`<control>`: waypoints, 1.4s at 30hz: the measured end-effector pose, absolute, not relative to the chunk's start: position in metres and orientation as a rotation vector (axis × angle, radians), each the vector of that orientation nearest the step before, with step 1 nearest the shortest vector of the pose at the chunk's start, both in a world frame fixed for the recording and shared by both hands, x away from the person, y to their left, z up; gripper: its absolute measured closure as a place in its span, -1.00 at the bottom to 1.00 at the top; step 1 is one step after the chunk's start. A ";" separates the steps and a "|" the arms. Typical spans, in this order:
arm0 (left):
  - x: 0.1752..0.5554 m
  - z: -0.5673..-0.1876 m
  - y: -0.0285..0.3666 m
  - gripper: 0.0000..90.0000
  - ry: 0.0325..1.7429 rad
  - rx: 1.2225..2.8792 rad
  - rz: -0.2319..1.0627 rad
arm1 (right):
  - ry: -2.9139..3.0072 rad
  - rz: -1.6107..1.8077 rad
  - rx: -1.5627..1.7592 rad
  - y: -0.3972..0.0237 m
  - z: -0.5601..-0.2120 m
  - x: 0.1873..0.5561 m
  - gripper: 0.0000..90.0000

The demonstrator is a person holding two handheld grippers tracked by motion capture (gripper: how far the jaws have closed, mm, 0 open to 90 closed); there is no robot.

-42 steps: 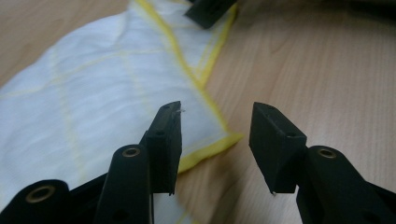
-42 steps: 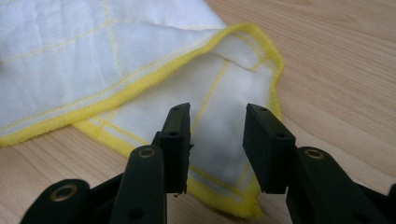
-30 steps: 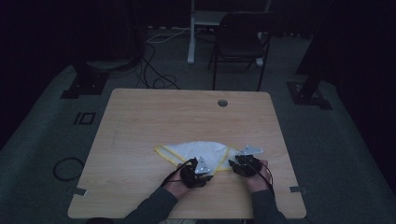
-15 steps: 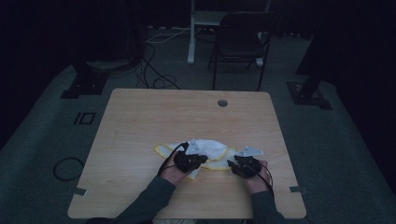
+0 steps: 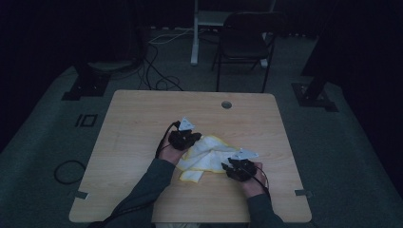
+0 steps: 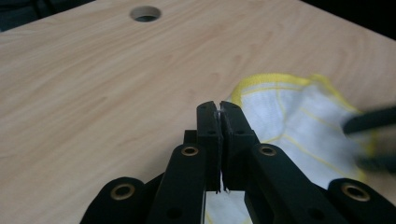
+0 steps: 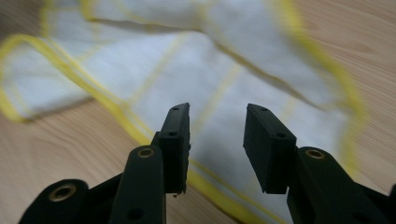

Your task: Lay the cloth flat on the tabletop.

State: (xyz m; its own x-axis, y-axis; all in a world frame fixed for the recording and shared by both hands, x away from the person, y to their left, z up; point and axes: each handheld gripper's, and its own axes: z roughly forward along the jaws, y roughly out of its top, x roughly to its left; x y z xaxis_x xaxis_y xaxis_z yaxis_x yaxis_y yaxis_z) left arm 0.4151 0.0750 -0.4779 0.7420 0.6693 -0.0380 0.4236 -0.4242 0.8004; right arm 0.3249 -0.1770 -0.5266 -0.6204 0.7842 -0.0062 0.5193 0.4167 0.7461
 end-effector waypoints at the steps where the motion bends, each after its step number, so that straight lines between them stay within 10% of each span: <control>1: 0.418 -0.478 0.075 0.96 0.832 2.080 0.366 | 2.337 1.047 1.101 -0.170 -0.527 0.325 0.36; 18: 0.456 -0.482 0.081 0.97 0.926 2.093 0.401 | 2.518 1.122 0.796 -0.058 -0.521 0.324 0.12; 21: 0.460 -0.483 0.087 0.97 0.956 2.084 0.402 | 2.555 1.032 0.802 -0.051 -0.526 0.328 0.33; 27: 0.471 -0.486 0.106 0.97 1.035 2.071 0.422 | 2.537 1.019 0.834 -0.072 -0.523 0.326 0.91; 42: 0.484 -0.497 0.155 0.96 1.204 2.057 0.462 | 2.451 1.022 0.984 -0.161 -0.516 0.323 0.91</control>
State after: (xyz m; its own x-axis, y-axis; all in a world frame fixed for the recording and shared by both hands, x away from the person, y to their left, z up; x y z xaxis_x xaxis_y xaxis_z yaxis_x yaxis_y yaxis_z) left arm 0.4837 0.1546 -0.4972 0.5047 0.8623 -0.0411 0.6129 -0.3244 0.7205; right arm 0.3234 -0.1611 -0.5159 -0.7166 0.6972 -0.0188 0.4774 0.5099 0.7156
